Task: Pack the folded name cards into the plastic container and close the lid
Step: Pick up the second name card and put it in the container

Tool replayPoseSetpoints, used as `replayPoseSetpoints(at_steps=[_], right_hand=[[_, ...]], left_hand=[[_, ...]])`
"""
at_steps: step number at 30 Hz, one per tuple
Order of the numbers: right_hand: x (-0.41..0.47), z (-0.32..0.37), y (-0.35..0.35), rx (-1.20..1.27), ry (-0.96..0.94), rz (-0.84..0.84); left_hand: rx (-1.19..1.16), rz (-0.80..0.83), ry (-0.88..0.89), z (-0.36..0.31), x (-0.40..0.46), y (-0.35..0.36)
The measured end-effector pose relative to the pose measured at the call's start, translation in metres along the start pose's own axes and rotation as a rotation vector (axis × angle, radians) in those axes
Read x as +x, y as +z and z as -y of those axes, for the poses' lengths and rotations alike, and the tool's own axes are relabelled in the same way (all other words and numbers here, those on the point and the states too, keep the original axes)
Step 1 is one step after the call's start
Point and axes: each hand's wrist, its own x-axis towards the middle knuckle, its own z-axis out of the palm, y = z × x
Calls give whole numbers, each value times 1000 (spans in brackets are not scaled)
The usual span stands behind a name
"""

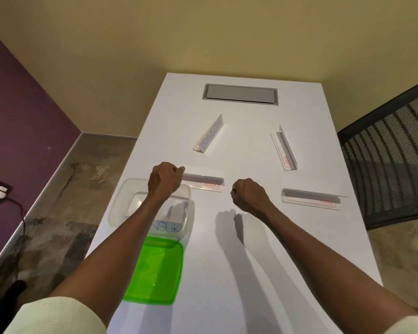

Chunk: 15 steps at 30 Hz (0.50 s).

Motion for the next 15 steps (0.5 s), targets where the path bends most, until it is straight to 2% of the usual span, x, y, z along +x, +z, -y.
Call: replayPoseSetpoints(at_steps=[10,15], right_hand=[[50,-24,20,200,213,99],[83,-32,34,325,349,176]], left_hand=[[-23,-51,-87,4,58,12],[10,21,-127,11,95,13]])
